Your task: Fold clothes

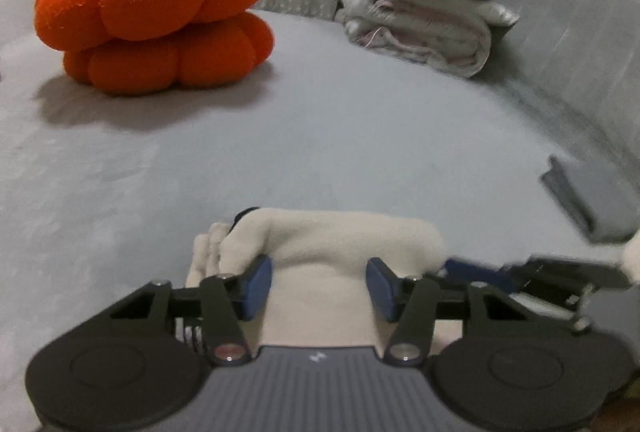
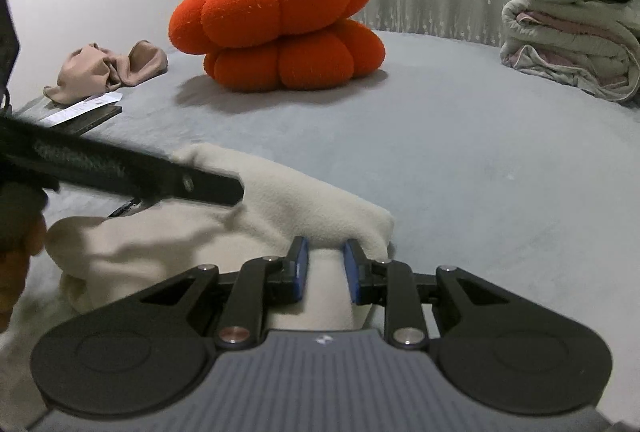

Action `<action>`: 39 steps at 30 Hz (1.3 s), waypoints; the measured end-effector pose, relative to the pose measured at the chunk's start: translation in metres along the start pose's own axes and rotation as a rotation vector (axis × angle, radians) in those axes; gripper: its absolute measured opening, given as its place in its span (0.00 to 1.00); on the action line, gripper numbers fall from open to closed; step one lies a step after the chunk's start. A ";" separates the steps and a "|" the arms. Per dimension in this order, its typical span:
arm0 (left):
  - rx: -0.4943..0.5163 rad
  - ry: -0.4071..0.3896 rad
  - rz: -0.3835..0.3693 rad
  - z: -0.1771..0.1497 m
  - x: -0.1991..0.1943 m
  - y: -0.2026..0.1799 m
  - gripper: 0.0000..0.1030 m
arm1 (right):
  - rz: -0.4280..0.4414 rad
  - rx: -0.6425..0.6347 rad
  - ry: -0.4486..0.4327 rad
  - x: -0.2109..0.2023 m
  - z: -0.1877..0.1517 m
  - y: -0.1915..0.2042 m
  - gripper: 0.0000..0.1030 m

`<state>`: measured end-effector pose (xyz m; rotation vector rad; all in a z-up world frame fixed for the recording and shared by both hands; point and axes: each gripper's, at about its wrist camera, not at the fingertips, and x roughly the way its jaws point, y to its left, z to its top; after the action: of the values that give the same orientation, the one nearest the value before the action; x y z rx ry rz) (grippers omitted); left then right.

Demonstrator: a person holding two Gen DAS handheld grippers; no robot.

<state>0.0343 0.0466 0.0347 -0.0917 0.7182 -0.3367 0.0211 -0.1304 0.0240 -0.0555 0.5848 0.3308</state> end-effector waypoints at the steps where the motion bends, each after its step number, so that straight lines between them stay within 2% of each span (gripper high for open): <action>1: 0.002 0.001 0.009 -0.002 0.000 -0.001 0.53 | 0.005 0.001 0.000 0.000 0.001 -0.001 0.26; 5: 0.003 0.002 0.008 -0.003 -0.001 0.000 0.54 | 0.046 0.020 0.003 -0.004 0.011 -0.012 0.27; 9: 0.004 0.002 0.007 -0.004 -0.003 0.000 0.54 | 0.066 0.103 -0.030 -0.004 0.032 -0.029 0.27; 11: 0.004 0.002 0.006 -0.004 -0.003 0.001 0.54 | 0.073 0.090 -0.001 0.009 0.036 -0.028 0.27; 14: 0.005 0.003 0.005 -0.005 -0.004 0.001 0.54 | 0.079 0.102 0.062 0.033 0.030 -0.027 0.27; 18: 0.012 0.001 -0.002 -0.003 -0.008 0.000 0.54 | 0.070 0.085 0.075 0.038 0.028 -0.023 0.27; 22: 0.014 -0.001 0.001 -0.004 -0.006 0.003 0.54 | 0.034 0.046 0.067 0.038 0.026 -0.016 0.27; 30: 0.005 0.003 -0.003 -0.008 -0.005 0.011 0.56 | 0.014 0.063 0.033 0.032 0.021 -0.014 0.27; 34: -0.021 0.016 -0.021 -0.010 -0.007 0.016 0.56 | 0.004 0.060 -0.009 0.017 0.025 -0.015 0.29; 39: -0.032 0.020 -0.027 -0.010 -0.008 0.017 0.56 | 0.073 0.142 -0.050 -0.031 0.019 -0.015 0.30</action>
<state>0.0269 0.0655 0.0292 -0.1283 0.7431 -0.3527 0.0117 -0.1514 0.0563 0.1111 0.5603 0.3595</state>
